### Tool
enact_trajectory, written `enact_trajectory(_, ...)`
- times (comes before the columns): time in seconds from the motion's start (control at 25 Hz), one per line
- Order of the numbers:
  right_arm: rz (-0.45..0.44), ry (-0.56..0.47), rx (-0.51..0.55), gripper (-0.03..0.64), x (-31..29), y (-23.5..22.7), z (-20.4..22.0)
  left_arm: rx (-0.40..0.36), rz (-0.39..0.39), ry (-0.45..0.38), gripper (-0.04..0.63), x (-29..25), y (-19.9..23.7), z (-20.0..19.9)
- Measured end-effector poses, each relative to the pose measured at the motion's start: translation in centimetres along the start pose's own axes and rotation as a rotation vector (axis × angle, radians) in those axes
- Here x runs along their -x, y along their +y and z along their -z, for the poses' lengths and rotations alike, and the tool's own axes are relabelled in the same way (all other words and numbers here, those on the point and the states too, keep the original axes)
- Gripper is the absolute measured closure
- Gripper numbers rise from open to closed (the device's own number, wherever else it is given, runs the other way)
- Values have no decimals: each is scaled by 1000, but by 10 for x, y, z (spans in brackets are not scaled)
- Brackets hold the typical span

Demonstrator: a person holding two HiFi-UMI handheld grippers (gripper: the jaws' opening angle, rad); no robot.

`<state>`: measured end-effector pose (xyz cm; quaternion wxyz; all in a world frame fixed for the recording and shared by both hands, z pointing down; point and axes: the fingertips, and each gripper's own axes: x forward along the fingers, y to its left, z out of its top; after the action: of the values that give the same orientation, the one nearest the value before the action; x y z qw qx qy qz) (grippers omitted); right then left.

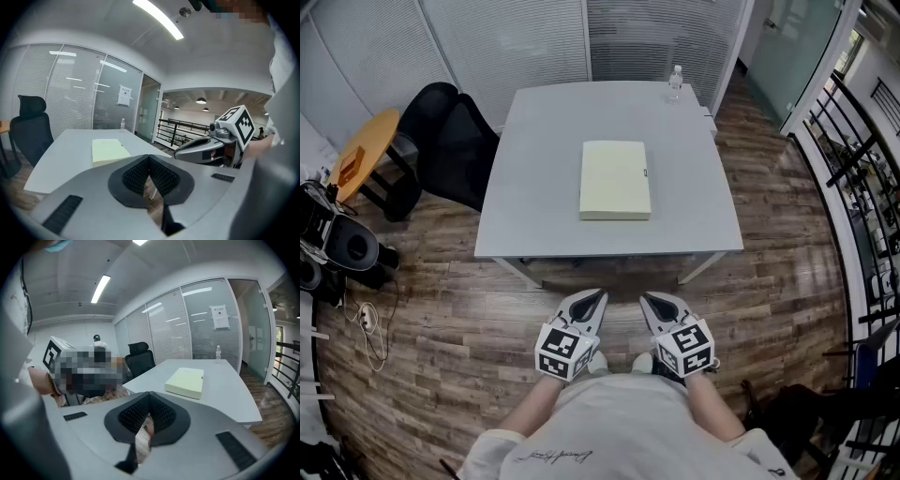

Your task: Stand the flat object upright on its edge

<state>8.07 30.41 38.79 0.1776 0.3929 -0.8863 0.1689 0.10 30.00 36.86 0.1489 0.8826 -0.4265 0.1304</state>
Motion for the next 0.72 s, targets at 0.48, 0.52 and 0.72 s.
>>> enact_trajectory(0.48, 0, 6, 11, 592, -3, 9, 1, 4, 11, -4, 583, 5, 5, 2)
enact_trajectory(0.52, 2, 5, 8, 592, -4, 9, 1, 4, 13, -5, 583, 5, 6, 2)
enact_trajectory(0.72, 26, -12, -34, 592, -9, 7, -4, 1, 27, -7, 583, 6, 14, 1)
